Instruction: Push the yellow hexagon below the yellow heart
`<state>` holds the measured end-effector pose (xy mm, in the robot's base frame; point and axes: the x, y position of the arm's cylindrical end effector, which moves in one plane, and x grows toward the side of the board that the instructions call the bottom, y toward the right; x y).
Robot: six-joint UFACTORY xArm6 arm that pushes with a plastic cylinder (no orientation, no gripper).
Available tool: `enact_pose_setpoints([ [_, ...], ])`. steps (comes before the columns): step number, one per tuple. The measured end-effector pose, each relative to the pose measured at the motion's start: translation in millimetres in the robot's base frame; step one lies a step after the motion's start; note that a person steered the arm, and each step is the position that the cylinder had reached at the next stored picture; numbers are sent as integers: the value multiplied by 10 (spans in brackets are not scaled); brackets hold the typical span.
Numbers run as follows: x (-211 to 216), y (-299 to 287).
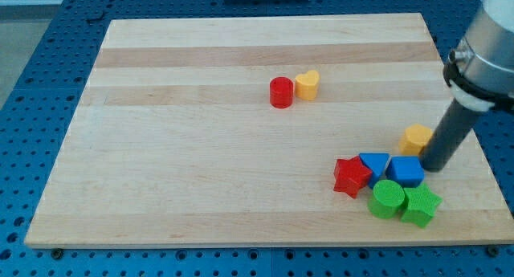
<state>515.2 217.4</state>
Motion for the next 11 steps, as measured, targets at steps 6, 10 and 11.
enact_pose_setpoints([
  [6, -433, -524],
  [10, -478, -1567],
  [11, -470, -1018],
])
